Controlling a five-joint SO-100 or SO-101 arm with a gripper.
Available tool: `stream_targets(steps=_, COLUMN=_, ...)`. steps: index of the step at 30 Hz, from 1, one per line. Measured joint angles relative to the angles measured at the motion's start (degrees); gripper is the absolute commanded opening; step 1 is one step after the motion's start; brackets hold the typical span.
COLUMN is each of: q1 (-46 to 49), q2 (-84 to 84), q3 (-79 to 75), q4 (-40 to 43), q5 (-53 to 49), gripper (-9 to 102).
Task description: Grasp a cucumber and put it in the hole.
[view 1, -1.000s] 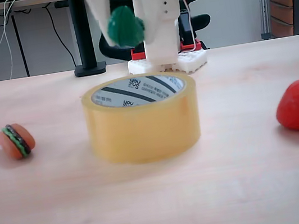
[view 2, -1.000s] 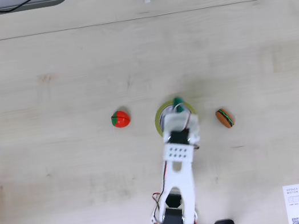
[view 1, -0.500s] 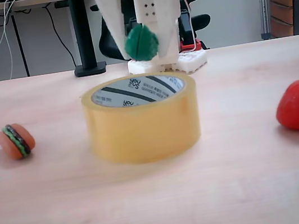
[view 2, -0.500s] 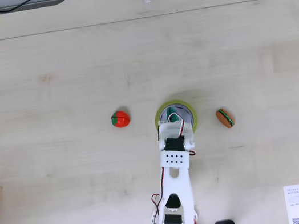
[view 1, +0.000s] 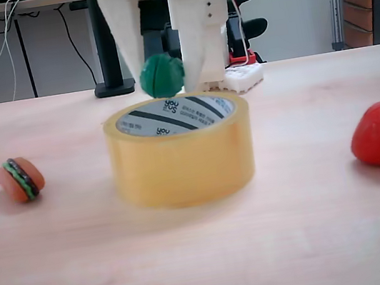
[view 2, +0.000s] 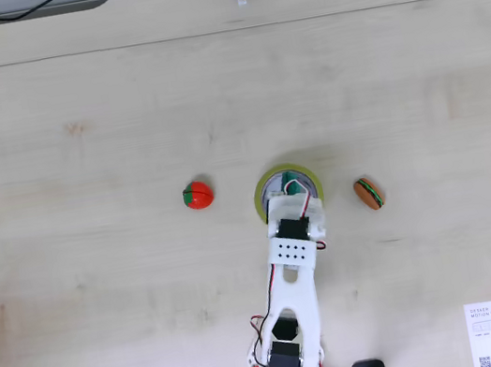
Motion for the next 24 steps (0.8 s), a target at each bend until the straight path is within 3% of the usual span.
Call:
stream_targets(steps=8, q1=0.35, q2=0.0, q3=0.0, q4=-0.79, q5=-0.09, gripper=48)
stream_targets(steps=24, q1=0.35, q2=8.09, q3=0.35, q4=-0.35, q5=-0.09, gripper=45)
